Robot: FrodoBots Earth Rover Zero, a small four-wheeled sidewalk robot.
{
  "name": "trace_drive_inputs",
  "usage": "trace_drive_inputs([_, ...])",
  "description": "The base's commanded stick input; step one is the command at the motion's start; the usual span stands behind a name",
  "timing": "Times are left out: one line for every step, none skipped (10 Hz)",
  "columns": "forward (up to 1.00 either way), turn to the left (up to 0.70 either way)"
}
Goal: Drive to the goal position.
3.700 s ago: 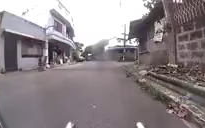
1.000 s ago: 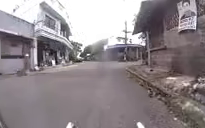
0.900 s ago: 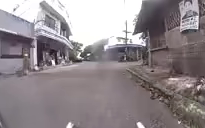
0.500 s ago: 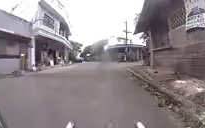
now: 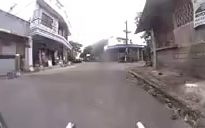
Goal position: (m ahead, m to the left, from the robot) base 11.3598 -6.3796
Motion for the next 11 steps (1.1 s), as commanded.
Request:
trace_drive_inputs([0.70, 0.00])
trace_drive_inputs([0.70, 0.00])
trace_drive_inputs([0.70, 0.00])
trace_drive_inputs([0.70, 0.00])
trace_drive_inputs([0.70, 0.00])
trace_drive_inputs([0.70, 0.00])
trace_drive_inputs([0.70, 0.00])
trace_drive_inputs([0.70, -0.01])
trace_drive_inputs([0.70, -0.09])
trace_drive_inputs([0.70, -0.12])
trace_drive_inputs([0.70, -0.12])
